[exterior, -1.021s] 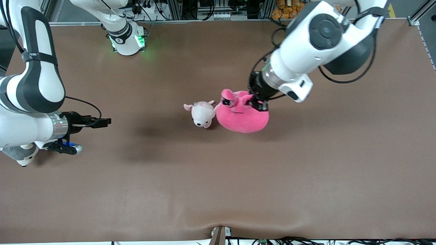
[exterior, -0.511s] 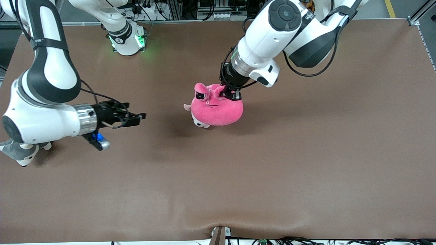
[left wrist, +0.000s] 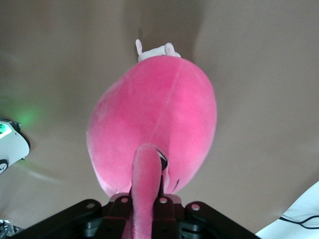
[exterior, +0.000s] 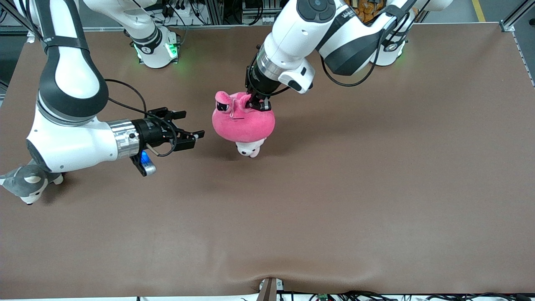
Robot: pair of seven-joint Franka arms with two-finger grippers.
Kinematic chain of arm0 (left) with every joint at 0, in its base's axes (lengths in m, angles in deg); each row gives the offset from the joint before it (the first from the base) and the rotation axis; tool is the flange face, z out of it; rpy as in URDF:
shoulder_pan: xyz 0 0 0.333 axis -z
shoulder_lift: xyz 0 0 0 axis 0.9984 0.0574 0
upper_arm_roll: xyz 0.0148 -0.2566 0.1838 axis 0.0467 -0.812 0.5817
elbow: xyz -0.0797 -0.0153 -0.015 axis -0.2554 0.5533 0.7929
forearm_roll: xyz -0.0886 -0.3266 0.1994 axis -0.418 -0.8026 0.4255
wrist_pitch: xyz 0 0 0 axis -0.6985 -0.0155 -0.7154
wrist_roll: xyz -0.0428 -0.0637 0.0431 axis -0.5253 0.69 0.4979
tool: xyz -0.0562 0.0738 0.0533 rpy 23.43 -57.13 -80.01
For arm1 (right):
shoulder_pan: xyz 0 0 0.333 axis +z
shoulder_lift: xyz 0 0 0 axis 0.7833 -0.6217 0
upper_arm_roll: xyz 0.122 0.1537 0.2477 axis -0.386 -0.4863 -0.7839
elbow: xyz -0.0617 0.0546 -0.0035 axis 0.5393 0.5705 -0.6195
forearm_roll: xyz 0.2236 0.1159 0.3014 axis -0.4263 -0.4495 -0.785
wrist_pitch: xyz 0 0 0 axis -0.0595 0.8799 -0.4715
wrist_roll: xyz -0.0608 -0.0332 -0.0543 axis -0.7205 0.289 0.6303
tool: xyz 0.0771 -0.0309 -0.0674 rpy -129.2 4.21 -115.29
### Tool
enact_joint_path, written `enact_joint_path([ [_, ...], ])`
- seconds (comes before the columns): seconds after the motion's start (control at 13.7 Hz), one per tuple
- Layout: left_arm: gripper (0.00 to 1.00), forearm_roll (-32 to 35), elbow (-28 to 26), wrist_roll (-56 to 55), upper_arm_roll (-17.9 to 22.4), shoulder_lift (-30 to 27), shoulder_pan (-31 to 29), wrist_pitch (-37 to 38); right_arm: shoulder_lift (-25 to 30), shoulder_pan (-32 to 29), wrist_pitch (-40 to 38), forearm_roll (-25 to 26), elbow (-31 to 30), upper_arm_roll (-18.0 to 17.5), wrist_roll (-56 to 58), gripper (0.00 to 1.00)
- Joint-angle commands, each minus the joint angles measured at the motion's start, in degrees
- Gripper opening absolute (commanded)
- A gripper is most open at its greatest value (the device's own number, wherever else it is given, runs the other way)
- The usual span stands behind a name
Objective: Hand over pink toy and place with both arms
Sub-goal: 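Lift the pink plush with the left gripper while the right gripper approaches, then close the right gripper on the pink plush beside the left gripper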
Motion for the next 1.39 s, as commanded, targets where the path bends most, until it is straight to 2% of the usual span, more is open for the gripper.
enact_joint_path([
  [0.0,0.0,-0.7,1.73,-3.23,0.21,1.02,1.07,-0.3,1.62,2.48,3.01,-1.95,-0.46,0.34,-7.49,1.0],
  [0.51,0.0,-0.79,1.73,-5.69,-0.06,0.67,1.16,-2.23,3.11,7.06,1.8,-1.78,-1.68,0.34,-15.34,1.0],
  [0.88,0.0,-0.7,1.64,-5.43,0.12,0.4,0.28,-2.23,3.64,5.74,-4.7,-1.86,-2.3,0.52,-14.55,1.0],
  [1.31,0.0,-0.79,1.55,-5.43,0.21,0.32,-0.07,-2.15,3.82,6.0,-4.45,-1.95,-2.21,0.43,-14.2,1.0],
])
